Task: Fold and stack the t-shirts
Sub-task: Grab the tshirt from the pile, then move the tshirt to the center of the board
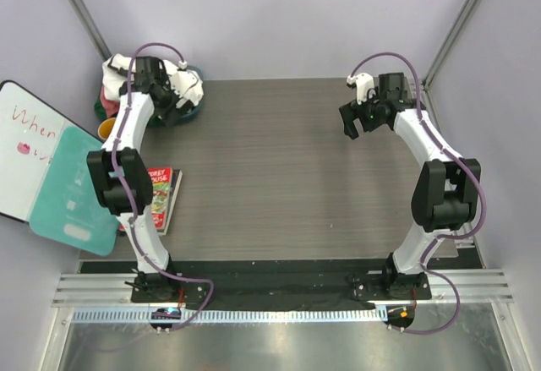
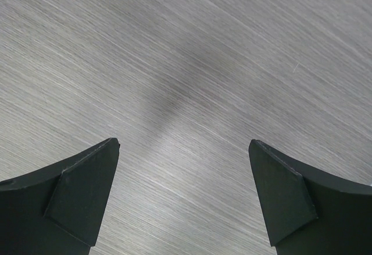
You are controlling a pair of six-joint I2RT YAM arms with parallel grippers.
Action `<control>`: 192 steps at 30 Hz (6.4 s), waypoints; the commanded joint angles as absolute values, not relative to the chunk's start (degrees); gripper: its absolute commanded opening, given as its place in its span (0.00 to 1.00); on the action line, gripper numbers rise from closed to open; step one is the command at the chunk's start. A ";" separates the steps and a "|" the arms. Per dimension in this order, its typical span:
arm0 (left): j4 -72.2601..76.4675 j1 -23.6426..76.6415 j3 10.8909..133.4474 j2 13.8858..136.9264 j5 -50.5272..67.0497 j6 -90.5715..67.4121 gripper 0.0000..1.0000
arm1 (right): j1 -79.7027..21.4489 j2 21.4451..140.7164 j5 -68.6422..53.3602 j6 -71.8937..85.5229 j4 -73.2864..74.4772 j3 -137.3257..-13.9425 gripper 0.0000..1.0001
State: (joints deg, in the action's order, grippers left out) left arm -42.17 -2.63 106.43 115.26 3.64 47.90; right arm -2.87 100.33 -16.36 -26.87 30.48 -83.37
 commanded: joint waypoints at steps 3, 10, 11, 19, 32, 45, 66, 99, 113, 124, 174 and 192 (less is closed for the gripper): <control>-36.22 -1.58 102.75 109.95 6.42 51.58 0.95 | -2.64 101.51 -16.61 -27.16 30.50 -85.78 1.00; -28.22 -0.70 102.12 116.70 1.59 55.98 0.97 | -2.64 103.36 -16.79 -26.46 30.50 -88.41 1.00; -27.43 -0.62 102.48 117.50 0.97 56.25 0.98 | -2.64 103.62 -16.79 -26.37 30.50 -88.94 1.00; -20.92 -0.62 105.02 119.36 -2.02 53.27 0.00 | -2.64 102.48 -17.14 -25.93 30.59 -88.07 0.99; -23.64 2.99 105.47 98.36 5.89 44.48 0.00 | -2.99 100.02 -17.84 -26.54 30.32 -85.25 0.99; -43.49 -3.07 115.94 118.36 11.07 54.85 1.00 | -4.04 98.53 -18.46 -26.89 28.48 -83.41 0.99; -43.68 -4.92 129.90 130.61 10.37 54.76 0.00 | -4.04 98.00 -16.70 -27.51 28.04 -82.18 0.99; -41.06 23.37 112.68 104.76 33.31 30.23 0.00 | -5.36 87.99 -18.72 -19.60 21.45 -83.50 1.00; -36.12 27.51 127.88 120.32 28.91 23.20 0.00 | -10.01 87.53 -36.04 -14.59 21.19 -81.91 1.00; -34.19 28.12 126.04 119.44 30.24 21.27 0.00 | -15.64 96.41 -32.08 -9.93 12.66 -86.22 1.00; -13.62 24.87 109.86 130.69 31.20 25.58 1.00 | -16.08 91.05 -1.58 -39.11 25.49 -94.13 0.01; -11.16 28.03 107.58 134.03 27.44 24.70 0.00 | -14.68 91.41 -3.25 -39.46 25.49 -96.77 0.01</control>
